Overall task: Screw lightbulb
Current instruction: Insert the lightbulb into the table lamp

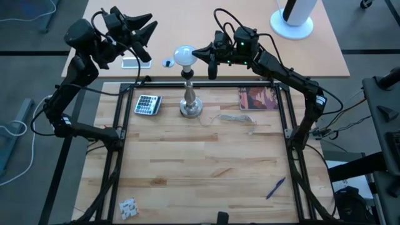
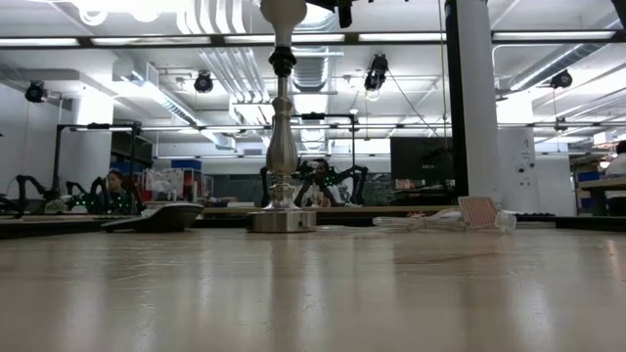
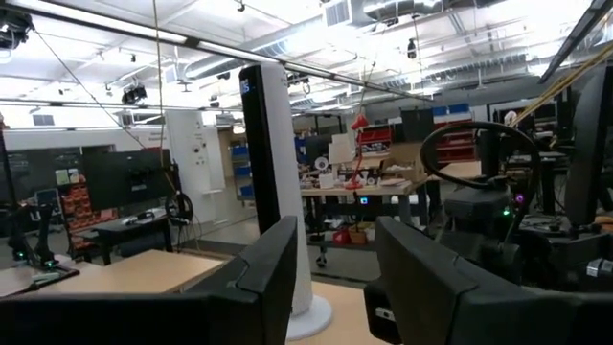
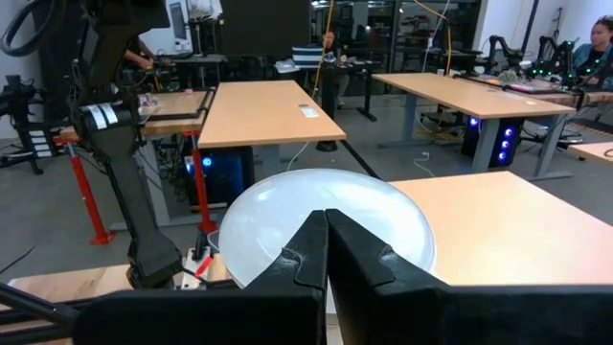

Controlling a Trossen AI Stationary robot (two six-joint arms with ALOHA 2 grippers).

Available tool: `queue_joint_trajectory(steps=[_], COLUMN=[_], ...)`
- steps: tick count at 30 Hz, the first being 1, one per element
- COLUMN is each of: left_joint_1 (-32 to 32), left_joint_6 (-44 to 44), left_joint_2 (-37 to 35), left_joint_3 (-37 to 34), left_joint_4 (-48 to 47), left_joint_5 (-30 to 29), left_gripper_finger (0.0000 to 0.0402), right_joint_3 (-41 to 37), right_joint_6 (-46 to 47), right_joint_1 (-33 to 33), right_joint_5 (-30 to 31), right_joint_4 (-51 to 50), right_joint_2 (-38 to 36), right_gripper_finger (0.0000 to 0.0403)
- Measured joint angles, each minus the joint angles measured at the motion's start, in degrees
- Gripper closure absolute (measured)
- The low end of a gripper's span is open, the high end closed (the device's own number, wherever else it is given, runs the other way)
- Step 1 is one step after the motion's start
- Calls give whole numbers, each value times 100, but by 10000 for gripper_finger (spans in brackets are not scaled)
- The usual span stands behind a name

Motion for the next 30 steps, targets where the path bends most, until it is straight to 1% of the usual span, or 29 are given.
queue_joint_trajectory(steps=[6,21,30], left_joint_1=[0,0,0], left_joint_6=[-13,-17,-9], left_joint_2=[-2,5,5], left_joint_3=[0,-4,-4], left_joint_4=[-4,-13,-151], left_joint_5=[2,2,2], left_gripper_finger=[263,297,302], right_joint_3=[0,0,2], right_joint_6=[1,44,44], right_joint_1=[0,1,0], right_joint_5=[0,0,2], right_joint_4=[0,-2,-7], right_joint_2=[0,0,0], right_gripper_finger=[403,403,403])
